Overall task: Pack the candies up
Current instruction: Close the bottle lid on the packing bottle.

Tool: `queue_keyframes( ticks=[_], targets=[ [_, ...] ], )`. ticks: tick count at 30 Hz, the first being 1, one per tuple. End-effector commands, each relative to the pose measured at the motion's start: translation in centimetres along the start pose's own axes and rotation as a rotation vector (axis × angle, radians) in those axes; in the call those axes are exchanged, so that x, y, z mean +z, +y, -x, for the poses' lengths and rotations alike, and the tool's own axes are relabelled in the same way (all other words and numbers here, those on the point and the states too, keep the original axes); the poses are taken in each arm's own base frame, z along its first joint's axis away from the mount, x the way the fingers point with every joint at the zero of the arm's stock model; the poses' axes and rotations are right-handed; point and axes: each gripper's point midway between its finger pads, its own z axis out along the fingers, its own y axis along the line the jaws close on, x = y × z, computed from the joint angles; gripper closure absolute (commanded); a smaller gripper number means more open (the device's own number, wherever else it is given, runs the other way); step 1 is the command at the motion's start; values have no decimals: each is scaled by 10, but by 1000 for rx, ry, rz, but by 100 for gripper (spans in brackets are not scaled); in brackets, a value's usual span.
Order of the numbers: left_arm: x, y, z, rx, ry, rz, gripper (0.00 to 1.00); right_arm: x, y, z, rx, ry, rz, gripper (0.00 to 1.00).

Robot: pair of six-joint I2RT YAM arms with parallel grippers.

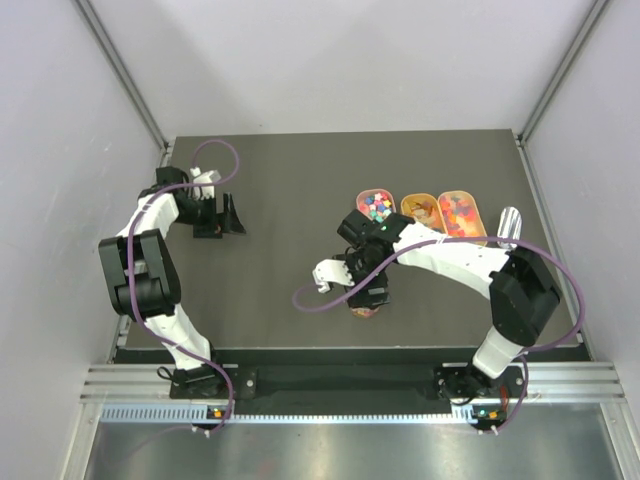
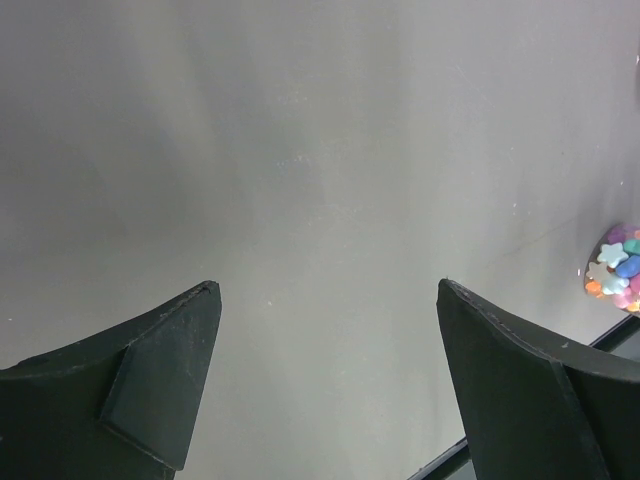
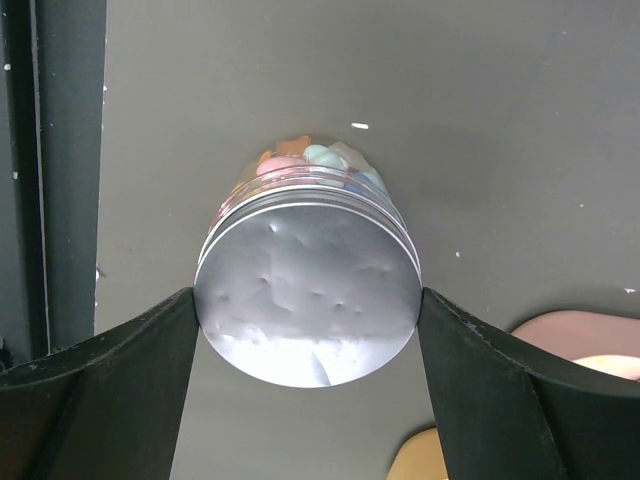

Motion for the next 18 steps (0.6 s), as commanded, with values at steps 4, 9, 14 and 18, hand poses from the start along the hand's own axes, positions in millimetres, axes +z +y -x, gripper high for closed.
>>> queue_keyframes(
  ticks=[4, 9, 14, 18],
  targets=[
    [-7, -8, 7, 33, -40, -4, 7, -3, 0, 9, -22, -16, -21, 19],
    [-7, -8, 8, 33, -46, -3, 7, -5, 0, 14, -25, -26, -24, 5],
    [-4, -9, 8, 24, -46, -11, 7, -4, -1, 14, -24, -22, -23, 0],
    [-4, -8, 7, 32, -45, -7, 7, -6, -2, 17, -23, -28, -27, 0]
  ],
)
